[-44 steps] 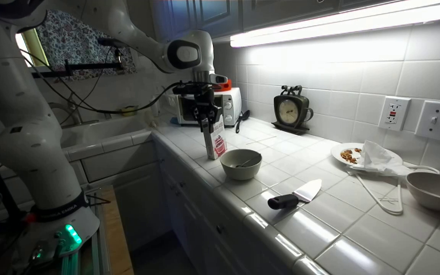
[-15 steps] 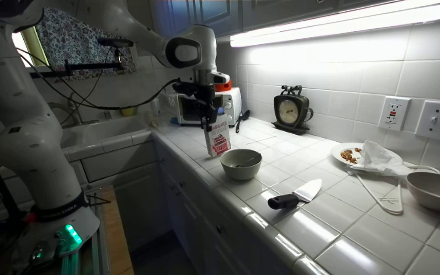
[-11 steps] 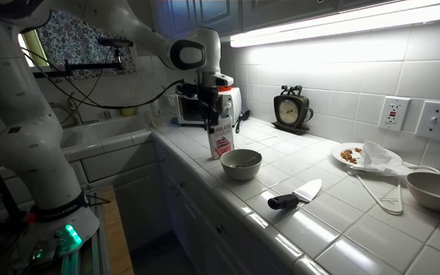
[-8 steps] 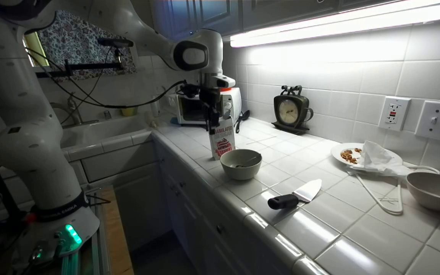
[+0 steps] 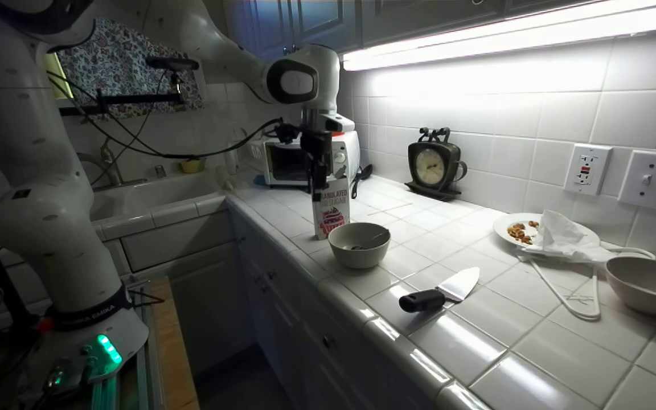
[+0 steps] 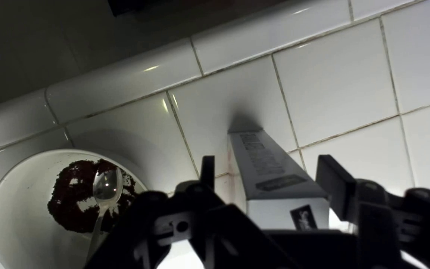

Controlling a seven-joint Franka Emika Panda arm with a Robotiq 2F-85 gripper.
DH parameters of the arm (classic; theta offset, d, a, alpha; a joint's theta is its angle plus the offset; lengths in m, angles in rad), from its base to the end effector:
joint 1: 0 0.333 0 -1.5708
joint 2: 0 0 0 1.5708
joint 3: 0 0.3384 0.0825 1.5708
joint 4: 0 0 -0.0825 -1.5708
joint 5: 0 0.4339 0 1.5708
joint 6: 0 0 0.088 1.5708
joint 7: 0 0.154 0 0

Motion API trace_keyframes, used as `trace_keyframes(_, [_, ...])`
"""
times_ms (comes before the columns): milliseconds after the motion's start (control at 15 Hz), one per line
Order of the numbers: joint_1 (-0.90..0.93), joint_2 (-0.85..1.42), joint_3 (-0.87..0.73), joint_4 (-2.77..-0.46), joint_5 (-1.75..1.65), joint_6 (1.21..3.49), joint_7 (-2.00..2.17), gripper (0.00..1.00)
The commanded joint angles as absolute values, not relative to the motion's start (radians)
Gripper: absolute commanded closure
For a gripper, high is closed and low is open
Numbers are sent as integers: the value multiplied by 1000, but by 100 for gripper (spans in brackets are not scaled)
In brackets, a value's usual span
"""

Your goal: Turn the box on the table around

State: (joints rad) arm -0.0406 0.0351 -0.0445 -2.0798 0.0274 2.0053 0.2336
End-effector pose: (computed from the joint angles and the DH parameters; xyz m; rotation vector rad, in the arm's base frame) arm 0.5771 -0.0464 0.3516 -3.0795 0.5154 0.1734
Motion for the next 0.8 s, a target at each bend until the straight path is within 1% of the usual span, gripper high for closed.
trace_keyframes(0, [-41, 28, -46, -2071, 37, 1983, 237, 1])
trace_keyframes(133, [-42, -1, -45, -2098, 46, 1994, 218, 0])
trace_keyframes(400, [-50, -121, -53, -2222, 70, 2103, 117, 0])
trace_keyframes(733, [-52, -259, -105, -2419, 211, 2354, -116, 0])
